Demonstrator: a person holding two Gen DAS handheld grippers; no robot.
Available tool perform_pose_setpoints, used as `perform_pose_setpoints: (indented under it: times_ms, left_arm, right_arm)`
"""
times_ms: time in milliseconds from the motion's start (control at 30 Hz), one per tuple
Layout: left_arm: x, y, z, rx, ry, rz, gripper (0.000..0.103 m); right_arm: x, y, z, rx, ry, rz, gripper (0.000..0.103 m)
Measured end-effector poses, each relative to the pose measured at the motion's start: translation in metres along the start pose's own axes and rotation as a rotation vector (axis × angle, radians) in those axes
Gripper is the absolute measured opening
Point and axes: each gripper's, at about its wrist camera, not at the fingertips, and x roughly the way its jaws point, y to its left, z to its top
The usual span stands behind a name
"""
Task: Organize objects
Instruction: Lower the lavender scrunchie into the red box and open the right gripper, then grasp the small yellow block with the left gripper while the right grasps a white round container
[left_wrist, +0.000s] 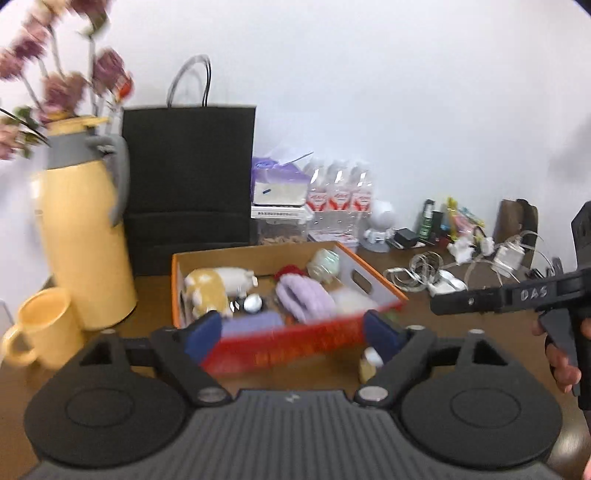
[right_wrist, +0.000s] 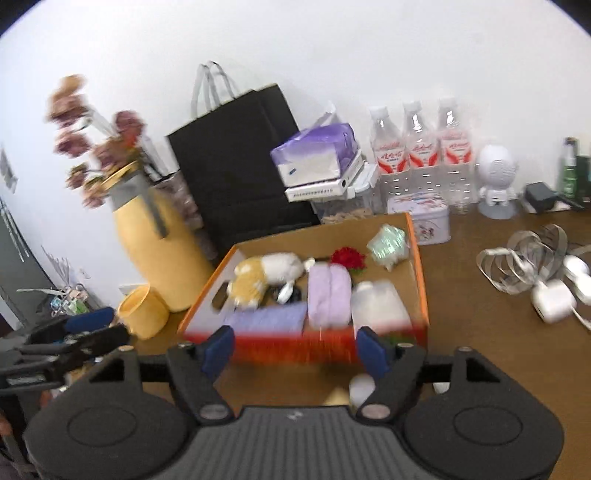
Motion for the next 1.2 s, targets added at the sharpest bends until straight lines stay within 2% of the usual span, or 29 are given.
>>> perform_pose_setpoints:
  times_ms: [67,133,200,333,400,467,533,600,700,800,833,933,1000,1100,1200]
  left_arm:
    - [-0.04,-0.017,-0.031,0.044,-0.054,0.011,0.099]
    - [-0.076,-0.036,-0.064,0.061,-0.083,0.004,0.1]
    - [-0.098,-0.049,-0.089,0.058,-0.057,-0.02,0.1]
    - [-0.122,-0.067,-0.126,-0.006,0.023,-0.053,0.101]
    - [-0.122,-0.072,-0.14,-0.045,0.065,-0.11,0.102]
    - [-0.109,-0.08,-0.149,-0.054,0.121,-0.146,0.103]
    - [-0.097,-0.095,-0.154,-0.004,0.162,-0.103,0.102]
    - [-0.09,-0.104,-0.152,0.042,0.13,-0.09,0.102]
    - [-0.071,-0.105,-0.139,0.032,0.101,-0.107,0.1]
    - [-0.04,-0.102,-0.123,0.018,0.1,-0.092,0.095]
    - [-0.024,-0.099,-0.116,0.015,0.1,-0.091,0.094]
    - [0.025,-0.094,-0.093,0.034,0.134,-0.095,0.082]
    - [0.062,-0.097,-0.076,0.09,0.135,-0.116,0.081]
    - [0.127,-0.101,-0.059,0.166,0.202,-0.114,0.073]
    - [0.187,-0.101,-0.059,0.204,0.293,-0.087,0.062]
  right_arm:
    - [-0.024,0.009,-0.046,-0.039,-0.027,-0.054,0.077]
    - [-0.048,0.02,-0.089,-0.084,-0.056,-0.101,0.077]
    - [-0.073,0.03,-0.132,-0.11,-0.073,-0.12,0.079]
    - [-0.108,0.041,-0.194,-0.106,-0.017,-0.147,0.081]
    - [-0.123,0.037,-0.214,-0.112,0.017,-0.095,0.081]
    - [-0.138,0.026,-0.226,-0.07,0.011,-0.064,0.081]
    - [-0.151,0.017,-0.226,-0.038,-0.01,-0.094,0.081]
    - [-0.163,0.01,-0.222,-0.036,-0.069,-0.175,0.081]
    - [-0.17,0.002,-0.219,-0.053,-0.136,-0.269,0.081]
    - [-0.157,-0.007,-0.212,-0.087,-0.151,-0.326,0.081]
    - [-0.149,-0.009,-0.208,-0.099,-0.155,-0.335,0.081]
    - [-0.121,-0.02,-0.189,-0.112,-0.171,-0.345,0.081]
    - [-0.095,-0.029,-0.168,-0.138,-0.163,-0.337,0.081]
    - [-0.045,-0.043,-0.127,-0.185,-0.131,-0.335,0.079]
    - [0.015,-0.059,-0.09,-0.211,-0.07,-0.346,0.077]
